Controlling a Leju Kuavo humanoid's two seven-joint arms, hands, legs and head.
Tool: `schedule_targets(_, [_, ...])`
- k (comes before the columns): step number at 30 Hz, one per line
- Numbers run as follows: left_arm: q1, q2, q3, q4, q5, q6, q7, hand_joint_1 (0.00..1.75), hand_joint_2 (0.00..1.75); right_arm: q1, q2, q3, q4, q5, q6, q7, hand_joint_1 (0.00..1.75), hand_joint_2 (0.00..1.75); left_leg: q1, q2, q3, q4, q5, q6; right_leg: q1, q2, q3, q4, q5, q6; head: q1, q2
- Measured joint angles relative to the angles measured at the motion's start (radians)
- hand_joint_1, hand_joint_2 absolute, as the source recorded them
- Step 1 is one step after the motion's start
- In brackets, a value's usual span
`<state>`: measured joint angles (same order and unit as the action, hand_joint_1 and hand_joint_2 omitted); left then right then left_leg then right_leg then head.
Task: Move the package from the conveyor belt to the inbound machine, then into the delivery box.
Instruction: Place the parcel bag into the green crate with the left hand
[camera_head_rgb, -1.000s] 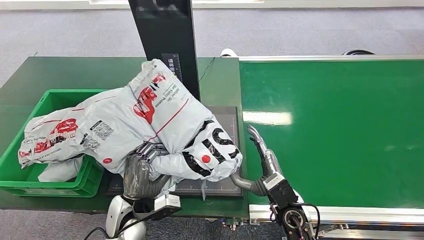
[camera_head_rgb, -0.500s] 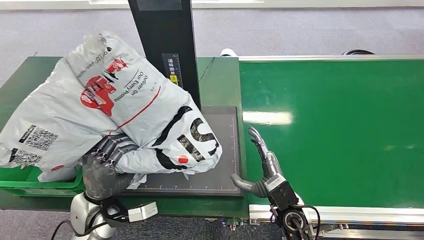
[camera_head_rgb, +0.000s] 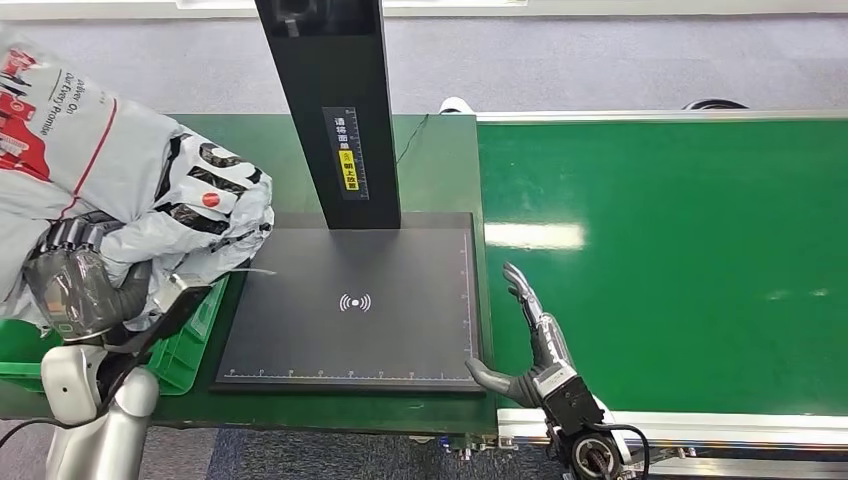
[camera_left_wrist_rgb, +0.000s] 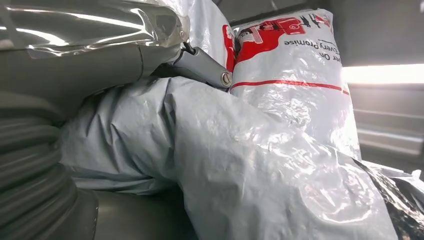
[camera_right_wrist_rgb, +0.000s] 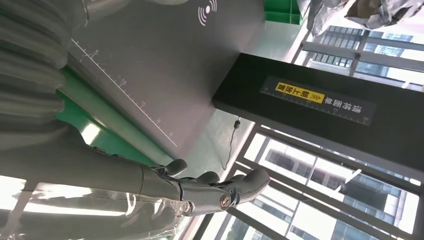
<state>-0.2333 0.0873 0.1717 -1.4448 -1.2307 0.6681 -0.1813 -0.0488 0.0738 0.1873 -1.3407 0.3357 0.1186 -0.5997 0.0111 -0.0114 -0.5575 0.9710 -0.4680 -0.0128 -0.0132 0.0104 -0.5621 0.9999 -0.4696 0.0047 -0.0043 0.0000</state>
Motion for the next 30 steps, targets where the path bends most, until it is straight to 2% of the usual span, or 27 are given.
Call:
schedule_targets(5, [-0.060,0.054,0.038,0.094,-0.015,-0.024,0.059,1.75,1.75,0.008,-0.002,0.000,-0.005,0.002,0.000,0.001,0.00,1.75,0.000,0.000,0.000,0.000,0.000,0.000,0.000,0.000,0.000,0.000,0.000,0.000,0.000,0.000])
schedule_targets(9, [-0.103,0.079,0.063,0.149,-0.022,-0.087,0.121,1.75,1.75,0.008,-0.002,-0.001,-0.005,0.003,0.000,0.005,0.00,1.75,0.000,0.000,0.000,0.000,0.000,0.000,0.000,0.000,-0.001,0.000,0.000,0.000,0.000,0.000])
schedule_targets(15, [-0.129,0.086,0.061,0.183,0.056,-0.327,0.143,1.75,1.75,0.007,-0.003,-0.009,-0.005,0.009,0.000,0.009,0.00,1.75,0.000,0.000,0.000,0.000,0.000,0.000,0.000,0.000,0.000,0.000,0.000,0.000,0.000,0.000])
schedule_targets(23, [-0.130,0.089,0.016,0.163,0.278,-0.684,0.109,1.75,1.75,0.007,-0.009,-0.017,-0.005,0.026,0.003,0.004,0.00,1.75,-0.001,-0.003,0.001,0.000,0.000,0.000,-0.001,-0.003,0.003,0.000,0.000,0.000,0.000,0.000])
schedule_targets(26, [-0.124,0.105,-0.012,0.151,0.351,-0.767,0.104,1.75,1.75,0.007,-0.011,-0.019,-0.003,0.032,0.003,0.003,0.00,1.75,-0.001,-0.003,0.002,0.000,0.000,0.000,-0.001,-0.003,0.004,0.000,0.000,0.000,0.000,0.000])
schedule_targets(30, [-0.104,0.145,-0.056,0.135,0.372,-0.822,0.124,1.75,1.75,0.002,-0.014,-0.024,0.004,0.032,0.003,0.002,0.00,1.75,0.000,-0.003,0.004,0.000,0.000,0.000,-0.001,-0.003,0.006,0.000,0.000,0.000,0.000,0.000])
